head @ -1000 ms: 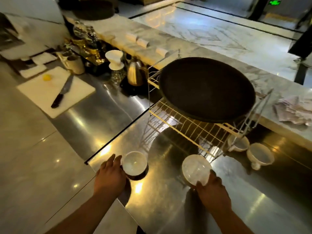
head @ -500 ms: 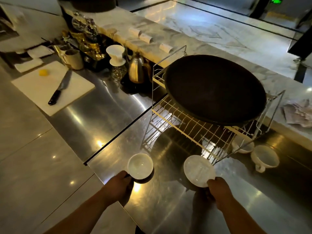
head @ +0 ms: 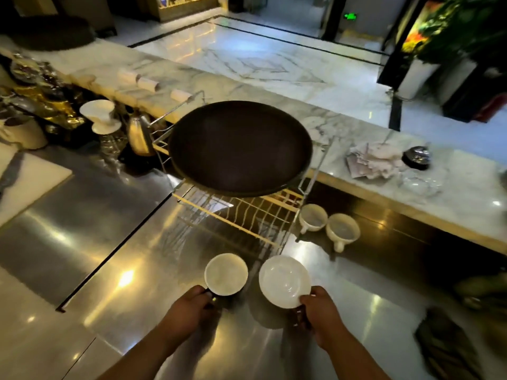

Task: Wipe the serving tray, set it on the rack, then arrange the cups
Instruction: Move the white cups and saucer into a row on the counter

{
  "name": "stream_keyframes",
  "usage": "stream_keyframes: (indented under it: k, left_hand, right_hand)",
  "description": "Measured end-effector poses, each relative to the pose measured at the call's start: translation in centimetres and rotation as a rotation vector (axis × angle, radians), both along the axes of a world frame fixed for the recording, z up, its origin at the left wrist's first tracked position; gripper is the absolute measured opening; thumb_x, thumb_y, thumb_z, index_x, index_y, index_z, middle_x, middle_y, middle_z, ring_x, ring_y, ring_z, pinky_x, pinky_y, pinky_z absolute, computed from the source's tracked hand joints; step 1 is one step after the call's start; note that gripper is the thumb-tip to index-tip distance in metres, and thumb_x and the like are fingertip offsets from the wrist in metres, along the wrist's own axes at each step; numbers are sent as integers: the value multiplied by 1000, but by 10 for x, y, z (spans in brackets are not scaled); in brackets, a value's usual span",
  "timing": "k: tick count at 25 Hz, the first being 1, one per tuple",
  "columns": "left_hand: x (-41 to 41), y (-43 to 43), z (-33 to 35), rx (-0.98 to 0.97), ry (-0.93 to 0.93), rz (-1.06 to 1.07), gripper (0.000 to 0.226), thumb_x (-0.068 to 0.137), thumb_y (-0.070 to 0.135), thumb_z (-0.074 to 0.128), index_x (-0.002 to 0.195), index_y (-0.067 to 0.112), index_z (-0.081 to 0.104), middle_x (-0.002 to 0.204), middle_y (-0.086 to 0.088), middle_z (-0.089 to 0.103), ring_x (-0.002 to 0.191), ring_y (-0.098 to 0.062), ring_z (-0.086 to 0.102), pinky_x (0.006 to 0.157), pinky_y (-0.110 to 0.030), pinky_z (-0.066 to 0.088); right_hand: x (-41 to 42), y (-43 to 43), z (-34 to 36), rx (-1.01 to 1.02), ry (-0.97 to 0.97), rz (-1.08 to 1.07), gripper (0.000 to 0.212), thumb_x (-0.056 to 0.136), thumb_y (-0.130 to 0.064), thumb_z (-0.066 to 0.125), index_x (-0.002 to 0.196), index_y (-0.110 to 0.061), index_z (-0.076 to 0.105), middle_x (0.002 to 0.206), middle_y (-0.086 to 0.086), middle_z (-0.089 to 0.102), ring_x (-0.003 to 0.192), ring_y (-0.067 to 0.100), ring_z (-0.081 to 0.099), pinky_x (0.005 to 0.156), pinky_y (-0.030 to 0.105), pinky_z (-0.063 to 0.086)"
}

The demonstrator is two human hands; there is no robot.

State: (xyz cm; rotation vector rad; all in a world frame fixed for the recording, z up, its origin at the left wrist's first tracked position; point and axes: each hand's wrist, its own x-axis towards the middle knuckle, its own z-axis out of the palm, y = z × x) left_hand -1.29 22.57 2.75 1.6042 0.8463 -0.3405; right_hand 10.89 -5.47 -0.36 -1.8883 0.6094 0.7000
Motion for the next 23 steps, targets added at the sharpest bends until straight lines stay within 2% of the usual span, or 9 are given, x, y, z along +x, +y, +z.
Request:
stream_keyframes:
  k: [3, 9, 13, 16, 19, 21, 23]
  left_hand:
    - [20, -42, 6, 10, 1, -48, 21, 104, 17, 53, 104, 4, 70, 101, -16, 75, 93, -31, 68, 67, -34, 40]
    - [48, -115, 11, 38, -41, -174, 22, 105, 18, 49, 109, 11, 70, 109, -13, 75, 105, -42, 69, 65, -32, 44]
    - [64, -156, 14, 77, -57, -282, 22, 106, 18, 48, 112, 10, 68, 111, -10, 74, 103, -37, 71, 65, -31, 44]
    - [73, -177, 16, 84, -89, -376, 20, 106, 18, 49, 114, 10, 65, 107, -4, 70, 88, -18, 70, 57, -17, 48]
    - [86, -193, 18, 120, -94, -428, 24, 106, 19, 48, 111, 6, 66, 113, -11, 72, 95, -23, 72, 64, -28, 47]
    - [94, -202, 21, 170, -108, -530, 23, 106, 17, 46, 113, 12, 67, 114, -6, 70, 98, -24, 73, 63, -27, 48]
    - [101, -209, 25, 181, -105, -543, 22, 106, 21, 47, 112, 17, 68, 108, -1, 72, 95, -24, 74, 61, -27, 49]
  right_hand:
    - [-4, -40, 7, -10, -25, -27, 21, 94, -2, 53, 111, -13, 58, 83, 24, 69, 49, 24, 60, 36, 23, 43]
    - [-12, -118, 16, 10, -68, -128, 22, 92, -1, 52, 109, -15, 58, 75, 25, 69, 46, 25, 57, 39, 26, 43]
    - [-17, -159, 13, 9, -86, -226, 19, 93, -5, 54, 106, -18, 58, 67, 21, 68, 45, 26, 57, 40, 26, 42]
    - [-19, -181, 12, 16, -92, -302, 19, 95, -6, 55, 109, -18, 58, 75, 22, 70, 51, 26, 59, 46, 29, 44]
    - [-23, -195, 15, 35, -85, -395, 20, 96, -6, 55, 112, -17, 58, 81, 25, 70, 55, 27, 59, 53, 34, 45]
    - [-24, -203, 17, 59, -86, -456, 20, 97, -6, 56, 114, -16, 57, 85, 24, 70, 58, 26, 60, 56, 35, 49]
    - [-23, -208, 21, 77, -89, -492, 21, 98, -6, 56, 116, -17, 56, 88, 23, 69, 60, 25, 60, 56, 35, 50]
